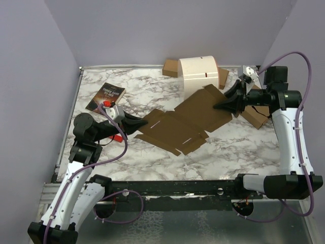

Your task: Fold the paper box

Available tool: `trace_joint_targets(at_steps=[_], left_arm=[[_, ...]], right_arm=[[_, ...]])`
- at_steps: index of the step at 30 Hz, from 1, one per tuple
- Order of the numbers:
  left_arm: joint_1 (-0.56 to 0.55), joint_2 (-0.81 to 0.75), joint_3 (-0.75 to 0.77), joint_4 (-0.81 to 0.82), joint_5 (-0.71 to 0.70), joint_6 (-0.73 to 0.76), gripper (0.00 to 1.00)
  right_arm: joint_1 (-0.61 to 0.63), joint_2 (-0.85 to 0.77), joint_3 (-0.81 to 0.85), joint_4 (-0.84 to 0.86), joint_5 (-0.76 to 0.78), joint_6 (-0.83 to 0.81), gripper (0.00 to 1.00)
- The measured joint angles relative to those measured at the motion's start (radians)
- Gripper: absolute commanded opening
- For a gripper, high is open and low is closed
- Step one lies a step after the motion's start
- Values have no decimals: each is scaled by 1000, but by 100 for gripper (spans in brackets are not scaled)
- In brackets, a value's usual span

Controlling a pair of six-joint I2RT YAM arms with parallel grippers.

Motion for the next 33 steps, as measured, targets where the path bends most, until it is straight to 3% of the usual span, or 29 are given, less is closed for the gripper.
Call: trace_joint_targets(at_steps=[4,9,11,15,21,27,33], left_arm=[[0,0,0,-4,-18,2,1],[-4,0,1,-46,-113,23,49],[-5,1,6,-90,-162,35,61],[-4,8,50,-185,-223,49,76],[-4,31,165,-142,-203,-60,76],[-13,166,299,-12,-141,-178,68],[-168,396,451,-30,-151,-175,69]], right_arm=[[0,-2,-16,1,0,6,1],[7,-19,-27,9,12,48,1],[4,-25,-27,21,26,59,1],[4,-28,-27,27,56,74,1],[4,-6,-20,-1,94,46,1],[8,32,-6,-50,111,7,1],[34,47,13,-76,114,-14,1]])
